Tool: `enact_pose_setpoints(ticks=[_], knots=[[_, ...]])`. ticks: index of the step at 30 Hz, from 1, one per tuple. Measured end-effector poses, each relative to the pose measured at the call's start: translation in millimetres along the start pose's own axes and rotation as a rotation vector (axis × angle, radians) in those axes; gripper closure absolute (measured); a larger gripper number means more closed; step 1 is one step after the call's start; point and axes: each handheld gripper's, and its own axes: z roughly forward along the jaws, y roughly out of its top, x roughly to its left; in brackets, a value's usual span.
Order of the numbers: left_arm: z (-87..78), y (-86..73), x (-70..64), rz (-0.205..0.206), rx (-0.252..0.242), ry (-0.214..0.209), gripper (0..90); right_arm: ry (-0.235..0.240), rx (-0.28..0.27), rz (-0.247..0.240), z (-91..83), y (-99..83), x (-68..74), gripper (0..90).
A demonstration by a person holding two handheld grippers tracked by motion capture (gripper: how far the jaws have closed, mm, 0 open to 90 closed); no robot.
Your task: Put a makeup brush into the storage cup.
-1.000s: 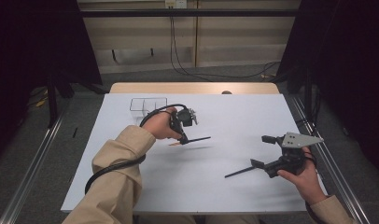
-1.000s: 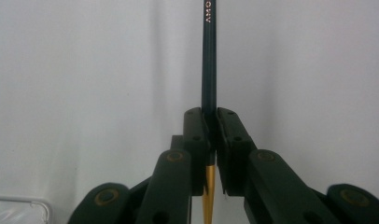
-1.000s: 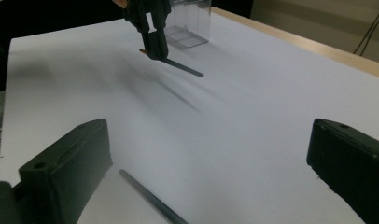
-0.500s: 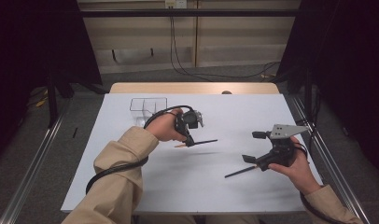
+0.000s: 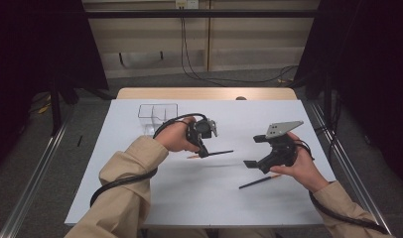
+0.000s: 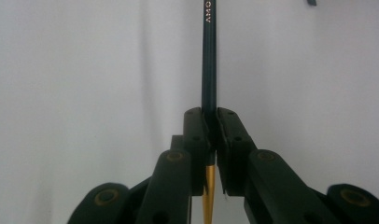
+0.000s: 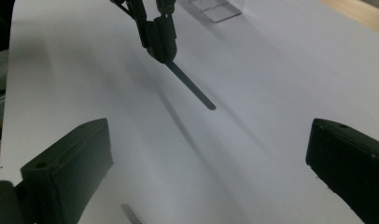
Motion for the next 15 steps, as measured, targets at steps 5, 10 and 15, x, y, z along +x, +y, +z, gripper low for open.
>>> enact_pose_setpoints(ticks=[5, 10, 15], knots=[[0.6, 2.1, -0.7, 0.004, -0.008, -0.002, 83.3, 0.008, 0.028, 0.001, 7.8, 6.1, -1.2, 1.9], [-0.3, 4.9, -0.9, 0.014, 0.003, -0.010, 83.3, 0.015, 0.070, -0.010, 18.2, 13.7, -1.7, 5.8], [-0.2, 6.5, -1.2, 0.021, 0.003, -0.010, 83.3, 0.020, 0.107, -0.046, 23.7, 19.1, -2.7, 10.8]])
